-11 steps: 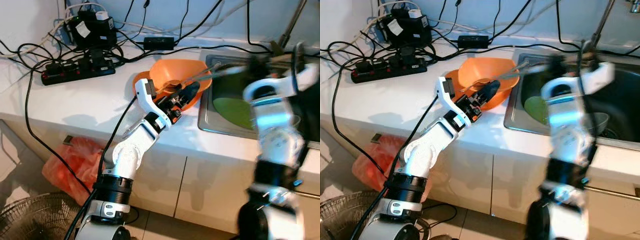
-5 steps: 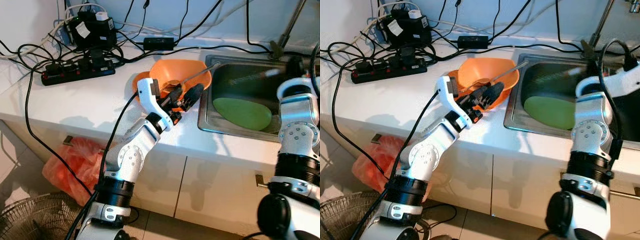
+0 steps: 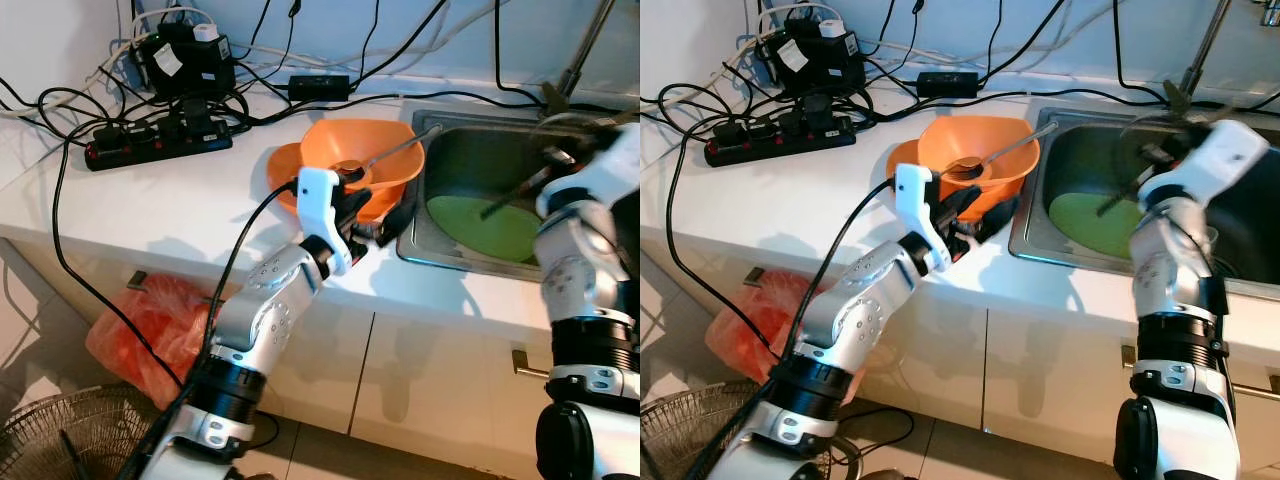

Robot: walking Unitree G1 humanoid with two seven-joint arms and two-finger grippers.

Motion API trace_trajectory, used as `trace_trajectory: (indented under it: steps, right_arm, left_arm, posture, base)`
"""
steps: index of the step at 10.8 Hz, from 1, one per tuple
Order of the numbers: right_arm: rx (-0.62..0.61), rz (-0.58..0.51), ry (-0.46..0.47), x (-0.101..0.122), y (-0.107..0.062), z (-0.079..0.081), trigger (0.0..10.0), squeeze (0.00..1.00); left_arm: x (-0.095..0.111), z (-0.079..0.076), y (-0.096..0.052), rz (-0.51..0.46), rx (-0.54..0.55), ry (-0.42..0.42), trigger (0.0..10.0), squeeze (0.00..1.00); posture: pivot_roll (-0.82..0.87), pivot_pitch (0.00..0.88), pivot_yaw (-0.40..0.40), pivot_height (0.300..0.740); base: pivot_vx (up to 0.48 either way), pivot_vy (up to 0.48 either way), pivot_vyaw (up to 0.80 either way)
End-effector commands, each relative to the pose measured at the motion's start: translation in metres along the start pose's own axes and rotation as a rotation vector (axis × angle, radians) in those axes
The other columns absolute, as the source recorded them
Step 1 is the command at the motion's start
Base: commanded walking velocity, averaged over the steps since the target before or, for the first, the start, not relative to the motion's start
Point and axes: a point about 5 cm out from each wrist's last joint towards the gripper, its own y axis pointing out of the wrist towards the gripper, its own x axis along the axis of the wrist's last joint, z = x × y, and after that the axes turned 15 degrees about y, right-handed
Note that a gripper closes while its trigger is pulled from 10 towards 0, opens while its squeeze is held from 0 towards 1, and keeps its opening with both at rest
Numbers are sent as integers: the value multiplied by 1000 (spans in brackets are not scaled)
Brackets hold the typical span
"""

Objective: Kitchen organization

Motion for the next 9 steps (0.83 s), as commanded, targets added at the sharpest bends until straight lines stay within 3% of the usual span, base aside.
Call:
trace_trajectory:
  steps: [1,4,5,6,9]
  right_arm:
    - [11,-1,-35,-3,0,0,10000,0]
    - [44,40,-112,-13,-1,2,10000,0]
    - [43,73,-120,-17,-1,1,10000,349]
    - [40,102,-127,-23,-1,0,10000,1000]
    - [44,168,-153,-34,-3,0,10000,1000]
  left_arm:
    - [-3,-3,-1,13,-24,45,10000,0]
    - [-10,-12,-1,60,-101,92,10000,0]
    - [-11,-16,-1,74,-132,111,10000,0]
    - [-11,-20,-1,78,-162,125,10000,0]
    - [-14,-24,-1,91,-185,138,10000,0]
  posture:
    - [20,20,51,740]
    - [16,22,49,740]
    - [17,22,47,740]
    - [17,23,45,740]
    - [16,23,41,740]
  base:
    - [0,0,0]
    - [0,0,0]
    - [0,0,0]
    - [0,0,0]
    - [0,0,0]
